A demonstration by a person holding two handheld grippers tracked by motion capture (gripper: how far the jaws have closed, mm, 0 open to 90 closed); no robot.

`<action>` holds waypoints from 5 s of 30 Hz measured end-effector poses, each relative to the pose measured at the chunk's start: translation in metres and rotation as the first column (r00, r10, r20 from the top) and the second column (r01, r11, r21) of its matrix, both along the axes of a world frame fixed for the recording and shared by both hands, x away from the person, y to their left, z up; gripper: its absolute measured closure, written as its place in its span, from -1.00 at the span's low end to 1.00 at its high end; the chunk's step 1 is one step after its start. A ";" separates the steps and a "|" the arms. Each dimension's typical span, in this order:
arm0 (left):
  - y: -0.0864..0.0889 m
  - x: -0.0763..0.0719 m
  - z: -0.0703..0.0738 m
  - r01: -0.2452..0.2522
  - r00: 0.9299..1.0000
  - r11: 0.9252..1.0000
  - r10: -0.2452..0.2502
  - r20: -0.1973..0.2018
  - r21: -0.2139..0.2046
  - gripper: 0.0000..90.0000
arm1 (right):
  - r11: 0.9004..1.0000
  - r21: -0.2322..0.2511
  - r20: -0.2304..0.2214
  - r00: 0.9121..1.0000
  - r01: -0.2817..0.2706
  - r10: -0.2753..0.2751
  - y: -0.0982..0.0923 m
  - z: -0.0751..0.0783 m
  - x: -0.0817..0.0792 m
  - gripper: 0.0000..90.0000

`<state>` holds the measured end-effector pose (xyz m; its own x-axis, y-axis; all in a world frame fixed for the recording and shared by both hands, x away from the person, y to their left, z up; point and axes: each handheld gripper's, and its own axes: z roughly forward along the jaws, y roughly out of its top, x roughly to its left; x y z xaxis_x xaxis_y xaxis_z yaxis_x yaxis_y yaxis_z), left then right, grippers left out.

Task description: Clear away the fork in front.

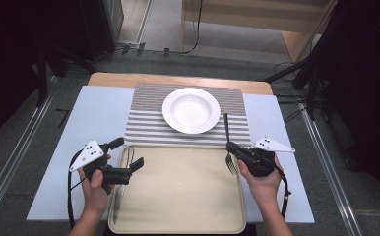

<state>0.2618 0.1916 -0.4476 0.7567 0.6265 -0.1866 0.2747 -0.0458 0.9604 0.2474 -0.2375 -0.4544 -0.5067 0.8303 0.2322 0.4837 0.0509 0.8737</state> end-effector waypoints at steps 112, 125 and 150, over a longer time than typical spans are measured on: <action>-0.008 -0.002 -0.003 0.274 0.903 0.949 -0.310 -0.296 -0.158 0.92 | 0.991 -0.018 0.179 0.975 0.136 -0.131 -0.083 -0.031 -0.070 -1.00; -0.006 0.003 -0.012 0.285 0.886 0.946 -0.321 -0.333 -0.154 0.92 | 0.974 -0.018 0.191 0.957 0.225 -0.218 -0.115 -0.043 -0.076 -1.00; -0.002 0.016 -0.032 0.196 0.891 0.973 -0.228 -0.392 -0.121 0.85 | 0.971 -0.024 0.179 0.957 0.237 -0.229 -0.120 -0.048 -0.074 -1.00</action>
<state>0.2778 0.1893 -0.4798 0.7207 0.4317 -0.5424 0.6287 -0.0774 0.7738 0.1734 -0.3580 -0.5024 -0.3267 0.9377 0.1180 0.3281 -0.0046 0.9446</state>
